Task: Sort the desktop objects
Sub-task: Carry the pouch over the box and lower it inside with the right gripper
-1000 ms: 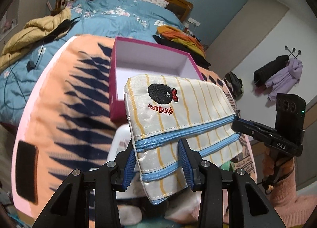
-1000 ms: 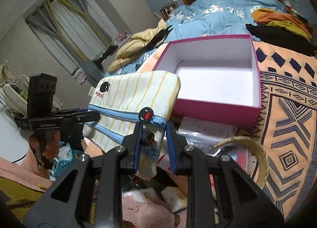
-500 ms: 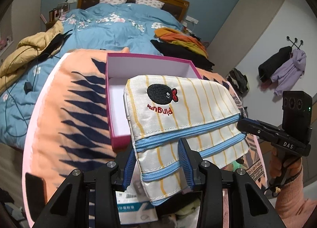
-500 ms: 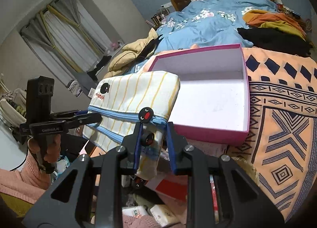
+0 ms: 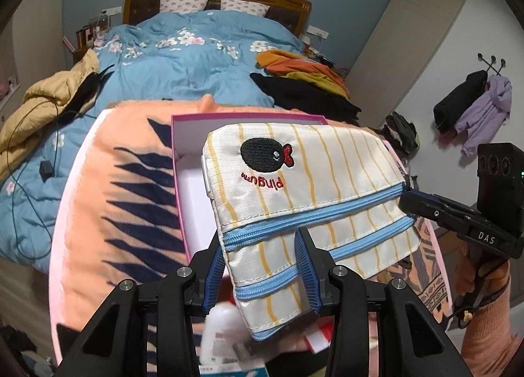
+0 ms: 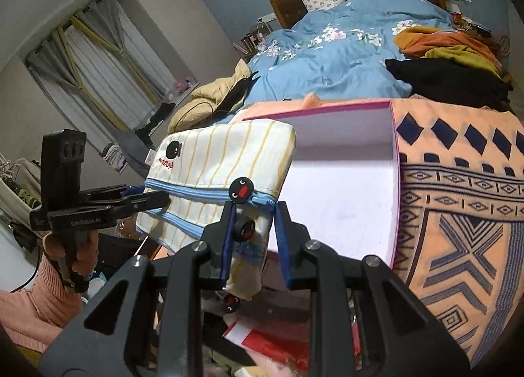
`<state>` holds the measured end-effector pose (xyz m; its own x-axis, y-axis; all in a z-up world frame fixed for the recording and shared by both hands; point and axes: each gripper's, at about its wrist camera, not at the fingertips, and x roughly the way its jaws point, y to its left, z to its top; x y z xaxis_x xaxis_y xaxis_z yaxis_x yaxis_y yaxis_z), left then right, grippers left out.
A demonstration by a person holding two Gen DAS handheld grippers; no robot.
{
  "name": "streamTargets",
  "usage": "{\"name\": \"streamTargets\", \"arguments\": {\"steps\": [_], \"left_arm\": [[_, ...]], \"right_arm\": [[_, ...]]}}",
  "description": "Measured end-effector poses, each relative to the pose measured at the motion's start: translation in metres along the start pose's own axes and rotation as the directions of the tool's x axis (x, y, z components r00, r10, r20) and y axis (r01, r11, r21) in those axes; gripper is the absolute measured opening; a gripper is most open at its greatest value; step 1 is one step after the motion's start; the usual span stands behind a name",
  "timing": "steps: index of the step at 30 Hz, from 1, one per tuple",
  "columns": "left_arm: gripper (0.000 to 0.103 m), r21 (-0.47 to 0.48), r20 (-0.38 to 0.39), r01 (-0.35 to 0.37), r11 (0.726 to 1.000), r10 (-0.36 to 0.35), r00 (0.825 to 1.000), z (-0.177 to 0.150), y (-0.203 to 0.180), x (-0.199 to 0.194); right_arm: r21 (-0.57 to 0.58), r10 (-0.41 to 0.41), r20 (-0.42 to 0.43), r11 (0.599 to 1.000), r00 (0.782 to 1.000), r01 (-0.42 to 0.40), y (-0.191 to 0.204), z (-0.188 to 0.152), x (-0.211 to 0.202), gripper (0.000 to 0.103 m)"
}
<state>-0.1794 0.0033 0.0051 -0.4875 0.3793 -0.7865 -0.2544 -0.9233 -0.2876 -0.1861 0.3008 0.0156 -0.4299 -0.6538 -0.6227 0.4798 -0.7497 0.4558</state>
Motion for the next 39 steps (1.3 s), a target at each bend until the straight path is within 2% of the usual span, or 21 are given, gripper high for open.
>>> {"name": "streamTargets", "arguments": {"steps": [10, 18, 39], "left_arm": [[0.042, 0.013, -0.031, -0.041, 0.999, 0.041, 0.999, 0.024, 0.006, 0.023], [0.042, 0.013, -0.085, -0.083, 0.996, 0.084, 0.993, 0.034, 0.015, 0.050], [0.042, 0.020, -0.213, -0.175, 0.984, 0.175, 0.961, 0.045, 0.034, 0.130]], "right_arm": [[0.001, -0.032, -0.025, 1.000, 0.999, 0.032, -0.015, 0.024, 0.024, 0.026], [0.021, -0.050, -0.061, 0.998, 0.997, 0.052, -0.030, 0.032, 0.050, 0.026], [0.075, -0.123, -0.189, 0.987, 0.974, 0.139, -0.070, 0.037, 0.115, 0.026]]}}
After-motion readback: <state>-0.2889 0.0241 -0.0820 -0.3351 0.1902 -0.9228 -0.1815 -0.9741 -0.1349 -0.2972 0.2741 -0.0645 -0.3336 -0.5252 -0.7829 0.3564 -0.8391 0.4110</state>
